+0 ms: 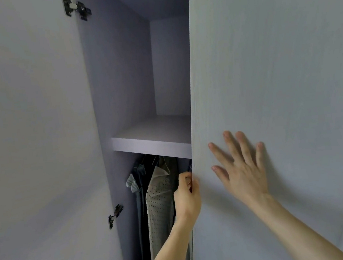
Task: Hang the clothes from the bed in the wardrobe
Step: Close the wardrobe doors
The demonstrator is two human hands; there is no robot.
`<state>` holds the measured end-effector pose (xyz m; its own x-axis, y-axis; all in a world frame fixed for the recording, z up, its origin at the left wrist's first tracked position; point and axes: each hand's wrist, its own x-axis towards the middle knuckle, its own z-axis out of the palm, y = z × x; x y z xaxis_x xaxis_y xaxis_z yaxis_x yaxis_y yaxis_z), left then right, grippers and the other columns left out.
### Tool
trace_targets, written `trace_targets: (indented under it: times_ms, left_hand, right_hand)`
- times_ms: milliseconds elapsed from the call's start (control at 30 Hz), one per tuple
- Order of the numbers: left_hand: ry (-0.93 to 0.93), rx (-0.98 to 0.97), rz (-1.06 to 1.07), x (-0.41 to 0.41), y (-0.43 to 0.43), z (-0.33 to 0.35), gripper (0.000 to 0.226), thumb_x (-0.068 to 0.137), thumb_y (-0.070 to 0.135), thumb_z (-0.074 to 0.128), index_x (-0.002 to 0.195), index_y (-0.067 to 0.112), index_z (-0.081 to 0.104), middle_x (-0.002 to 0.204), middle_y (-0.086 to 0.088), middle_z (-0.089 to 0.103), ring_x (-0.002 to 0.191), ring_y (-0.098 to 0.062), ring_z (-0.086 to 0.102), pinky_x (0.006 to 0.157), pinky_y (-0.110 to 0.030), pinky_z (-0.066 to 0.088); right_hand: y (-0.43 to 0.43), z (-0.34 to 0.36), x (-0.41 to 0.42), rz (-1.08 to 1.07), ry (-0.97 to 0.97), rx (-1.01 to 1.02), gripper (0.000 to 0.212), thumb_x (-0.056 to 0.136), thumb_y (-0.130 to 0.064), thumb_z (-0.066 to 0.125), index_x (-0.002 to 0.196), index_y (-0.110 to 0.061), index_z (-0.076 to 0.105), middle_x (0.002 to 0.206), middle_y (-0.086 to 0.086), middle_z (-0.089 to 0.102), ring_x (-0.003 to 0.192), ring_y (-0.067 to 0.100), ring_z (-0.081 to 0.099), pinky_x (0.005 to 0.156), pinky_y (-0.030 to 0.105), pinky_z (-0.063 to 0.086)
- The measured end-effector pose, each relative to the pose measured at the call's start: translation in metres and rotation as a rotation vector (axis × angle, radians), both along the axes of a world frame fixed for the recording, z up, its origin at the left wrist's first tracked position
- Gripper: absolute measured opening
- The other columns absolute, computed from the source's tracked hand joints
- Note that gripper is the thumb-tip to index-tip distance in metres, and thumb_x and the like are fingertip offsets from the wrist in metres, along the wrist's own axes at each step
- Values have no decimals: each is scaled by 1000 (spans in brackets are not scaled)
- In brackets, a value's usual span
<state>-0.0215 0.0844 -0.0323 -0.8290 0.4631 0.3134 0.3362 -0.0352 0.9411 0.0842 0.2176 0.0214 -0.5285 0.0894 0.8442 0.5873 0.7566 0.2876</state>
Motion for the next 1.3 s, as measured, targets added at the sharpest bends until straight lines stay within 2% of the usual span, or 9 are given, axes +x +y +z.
trace_targets:
  times_ms: [100,167,267,367,433,700,867,1067,1300]
  left_hand:
    - [70,-59,-58,2,6,-6,32,101,30,52,133,33,45,119,20,62,103,11,59,82,-9,47]
    - [140,-100,-72,2,9,-9,46,100,34,52,143,34,37,138,15,55,125,-3,53,100,-23,47]
    - [495,-241,136,2,9,-13,71,98,42,48,158,30,11,166,9,12,151,-7,12,122,-31,16]
    - [853,-433,165,1,12,-23,83,98,48,44,159,24,-6,166,7,-14,152,-11,-13,122,-43,-1]
    - [911,-561,128,-4,15,-32,87,98,52,42,158,21,-13,164,7,-22,151,-11,-18,122,-46,-1]
    - [892,-764,124,3,9,-24,90,98,48,46,155,28,-20,161,11,-31,151,-16,-20,121,-47,-6]
    - [899,-946,178,8,-54,-28,73,96,61,35,158,37,6,167,5,-2,154,-19,-3,123,-51,-4]
    - [628,-1175,375,33,-193,-74,67,97,66,29,157,42,11,167,6,4,154,-18,0,124,-49,2]
    - [351,-1311,597,70,-340,-94,82,82,78,10,156,43,16,166,7,11,154,-15,5,124,-45,8]
  right_hand:
    - [8,1,1,-17,-39,17,66,99,-56,42,157,-36,19,167,3,8,154,30,6,118,64,6]
    - [12,0,1,-23,-47,21,66,99,-56,42,158,-37,18,167,3,8,154,30,6,118,63,6]
    - [14,-1,1,-10,-42,7,64,100,-54,42,157,-37,19,167,2,9,154,28,7,120,62,5]
    - [18,-4,5,18,-52,11,61,102,-48,38,158,-36,17,168,0,7,154,25,7,121,59,5]
    - [24,-7,9,38,-71,26,59,103,-44,35,158,-34,16,168,-1,7,154,24,6,122,57,6]
    - [27,-26,29,199,-66,-16,62,94,-29,48,155,-24,34,165,6,19,153,26,17,121,57,14]
    - [-3,-63,48,480,-11,-236,53,93,-24,50,146,-22,50,157,5,38,149,25,28,117,55,29]
    - [-62,-115,46,709,-52,-569,45,96,-32,42,136,-24,61,146,2,54,141,21,43,108,46,45]
    - [-164,-139,7,950,-292,-801,44,94,-37,44,133,-31,63,144,-9,55,140,11,42,112,30,39]
